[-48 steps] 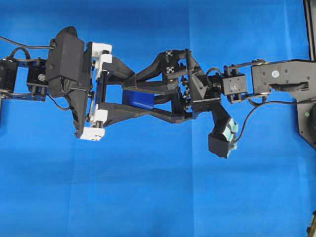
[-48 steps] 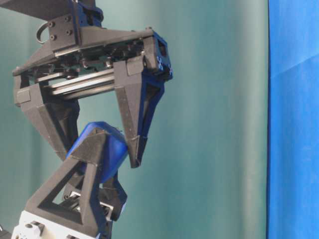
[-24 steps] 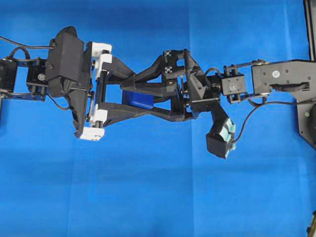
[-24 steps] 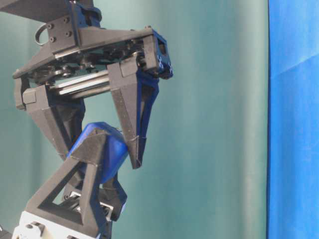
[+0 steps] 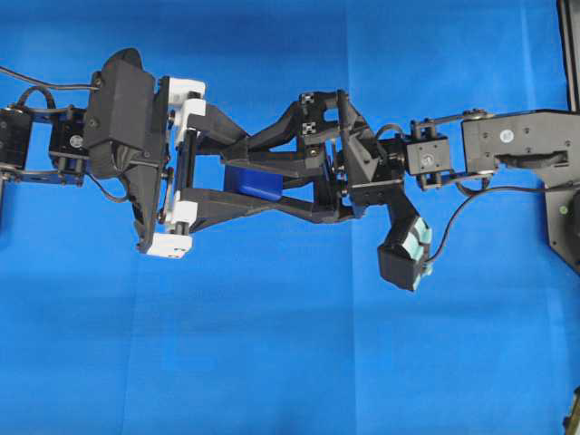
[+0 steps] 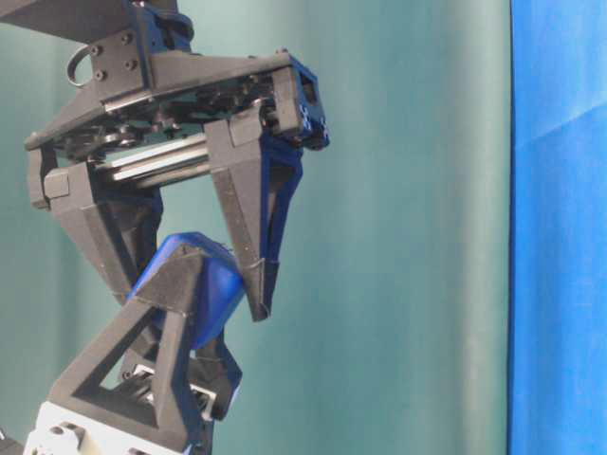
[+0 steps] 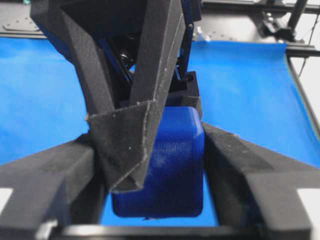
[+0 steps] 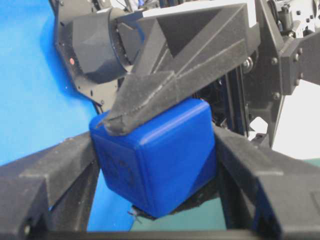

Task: Handover the blue block to the right arm after grasping it with the left arm, then place it in the designated position.
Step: 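Close the right gripper on the cube beside the left gripper, then open the left gripper and pull the cube away with the right gripper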

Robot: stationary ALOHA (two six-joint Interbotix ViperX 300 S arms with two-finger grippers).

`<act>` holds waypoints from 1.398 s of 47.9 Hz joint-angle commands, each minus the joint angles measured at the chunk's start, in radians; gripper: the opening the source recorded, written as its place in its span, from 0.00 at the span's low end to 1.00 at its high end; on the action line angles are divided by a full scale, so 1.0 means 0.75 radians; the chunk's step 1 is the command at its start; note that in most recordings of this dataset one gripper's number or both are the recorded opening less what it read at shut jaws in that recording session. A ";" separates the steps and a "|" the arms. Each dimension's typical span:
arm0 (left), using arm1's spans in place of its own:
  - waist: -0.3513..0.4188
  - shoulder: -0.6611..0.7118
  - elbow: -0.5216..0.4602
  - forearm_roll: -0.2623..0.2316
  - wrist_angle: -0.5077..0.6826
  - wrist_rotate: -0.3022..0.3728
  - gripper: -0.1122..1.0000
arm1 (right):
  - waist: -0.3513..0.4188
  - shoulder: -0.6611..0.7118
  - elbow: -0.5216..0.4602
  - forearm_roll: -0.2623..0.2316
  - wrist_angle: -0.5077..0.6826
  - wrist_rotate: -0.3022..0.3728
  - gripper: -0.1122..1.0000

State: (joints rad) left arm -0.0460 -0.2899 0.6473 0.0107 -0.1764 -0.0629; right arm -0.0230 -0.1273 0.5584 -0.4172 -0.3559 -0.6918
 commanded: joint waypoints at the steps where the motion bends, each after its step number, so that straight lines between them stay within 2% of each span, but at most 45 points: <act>1: -0.008 -0.014 -0.033 0.002 -0.029 -0.010 0.64 | -0.002 -0.037 -0.043 0.008 -0.002 0.008 0.56; 5: -0.010 -0.014 -0.031 0.002 -0.045 -0.018 0.83 | -0.002 -0.037 -0.041 0.008 0.002 0.008 0.56; 7: -0.012 -0.016 -0.029 0.002 -0.053 -0.016 0.90 | -0.002 -0.037 -0.041 0.008 0.004 0.008 0.56; 9: -0.012 -0.016 -0.031 0.002 -0.053 -0.016 0.93 | -0.002 -0.037 -0.041 0.008 0.004 0.008 0.56; 21: -0.010 -0.014 -0.033 0.002 -0.053 -0.016 0.94 | -0.002 -0.053 -0.027 0.006 0.004 0.008 0.56; 35: -0.014 -0.043 -0.002 0.002 -0.043 -0.018 0.94 | -0.002 -0.202 0.100 0.008 0.014 0.010 0.56; 52: -0.014 -0.129 0.086 0.002 -0.041 -0.018 0.94 | 0.004 -0.509 0.309 0.008 0.149 0.010 0.56; 67: -0.014 -0.215 0.164 0.002 -0.041 -0.018 0.94 | 0.031 -0.642 0.360 0.008 0.280 0.010 0.56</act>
State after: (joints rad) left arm -0.0537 -0.4218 0.7716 0.0107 -0.2025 -0.0752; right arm -0.0061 -0.5875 0.8391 -0.4157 -0.1534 -0.6872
